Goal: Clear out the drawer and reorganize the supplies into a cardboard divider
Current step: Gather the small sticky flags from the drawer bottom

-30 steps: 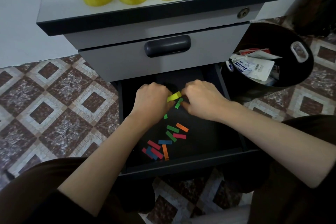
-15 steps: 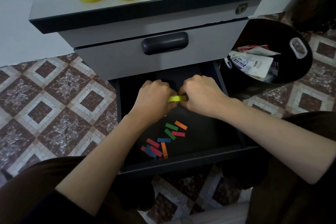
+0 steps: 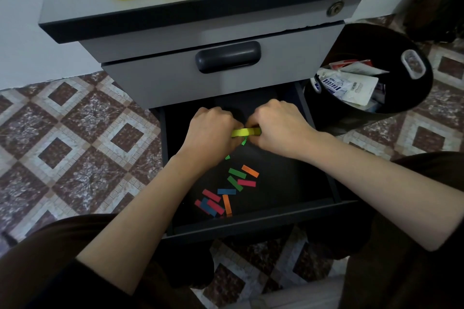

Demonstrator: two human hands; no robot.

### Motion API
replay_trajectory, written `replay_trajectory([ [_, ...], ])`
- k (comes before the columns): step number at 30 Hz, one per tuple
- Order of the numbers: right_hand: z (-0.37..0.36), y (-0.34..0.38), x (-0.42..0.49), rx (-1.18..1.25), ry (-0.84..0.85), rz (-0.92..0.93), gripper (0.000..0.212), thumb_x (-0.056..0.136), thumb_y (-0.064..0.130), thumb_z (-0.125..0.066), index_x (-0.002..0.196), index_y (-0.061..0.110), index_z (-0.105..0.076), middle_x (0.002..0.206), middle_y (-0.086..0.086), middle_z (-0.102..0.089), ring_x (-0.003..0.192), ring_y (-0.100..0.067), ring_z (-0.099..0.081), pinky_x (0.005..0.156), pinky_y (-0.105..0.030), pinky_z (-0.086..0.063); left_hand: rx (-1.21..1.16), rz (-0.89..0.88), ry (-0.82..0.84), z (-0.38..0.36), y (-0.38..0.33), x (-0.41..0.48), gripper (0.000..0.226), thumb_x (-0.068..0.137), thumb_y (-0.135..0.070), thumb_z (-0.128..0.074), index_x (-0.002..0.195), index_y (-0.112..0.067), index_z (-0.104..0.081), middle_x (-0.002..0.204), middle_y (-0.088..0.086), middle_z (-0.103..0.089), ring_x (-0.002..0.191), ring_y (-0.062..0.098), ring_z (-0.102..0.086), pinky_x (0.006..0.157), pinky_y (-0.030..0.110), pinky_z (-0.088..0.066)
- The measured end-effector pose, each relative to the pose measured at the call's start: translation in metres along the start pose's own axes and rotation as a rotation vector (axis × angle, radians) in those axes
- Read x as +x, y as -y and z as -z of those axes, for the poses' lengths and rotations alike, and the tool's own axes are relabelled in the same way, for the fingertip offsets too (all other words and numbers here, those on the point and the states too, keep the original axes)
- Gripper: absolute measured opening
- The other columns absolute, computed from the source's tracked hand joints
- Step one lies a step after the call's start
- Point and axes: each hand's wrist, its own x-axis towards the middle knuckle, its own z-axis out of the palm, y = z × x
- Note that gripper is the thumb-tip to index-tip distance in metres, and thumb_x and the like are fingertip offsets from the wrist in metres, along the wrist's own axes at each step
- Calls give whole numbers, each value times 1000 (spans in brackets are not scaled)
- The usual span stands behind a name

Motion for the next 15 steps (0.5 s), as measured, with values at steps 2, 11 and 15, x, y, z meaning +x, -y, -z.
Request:
replay_trajectory([
  [2, 0, -1, 0, -6, -3, -6, 18, 90, 26, -57, 100, 18, -70, 86, -1, -61, 72, -15, -48, 60, -25, -32, -23, 22, -4, 0, 0, 0, 31, 93, -37, -51, 121, -27, -59, 112, -2, -60, 108, 17, -51, 94, 32, -35],
  [11, 0, -5, 2, -10, -9, -39, 20, 89, 27, -60, 103, 17, -70, 94, -2, -66, 74, -13, -48, 62, -27, -35, 42, 198, 142, -5, 5, 0, 27, 89, -34, -59, 109, -16, -64, 97, 0, -66, 94, 18, -61, 86, 32, -43],
  [15, -2, -2, 2, -17, 0, -33, 19, 90, 26, -59, 102, 17, -70, 91, -2, -66, 72, -14, -49, 60, -26, -34, -3, 167, 132, -1, 0, -1, 23, 90, -32, -58, 102, -15, -66, 94, 1, -67, 89, 18, -61, 77, 28, -40],
])
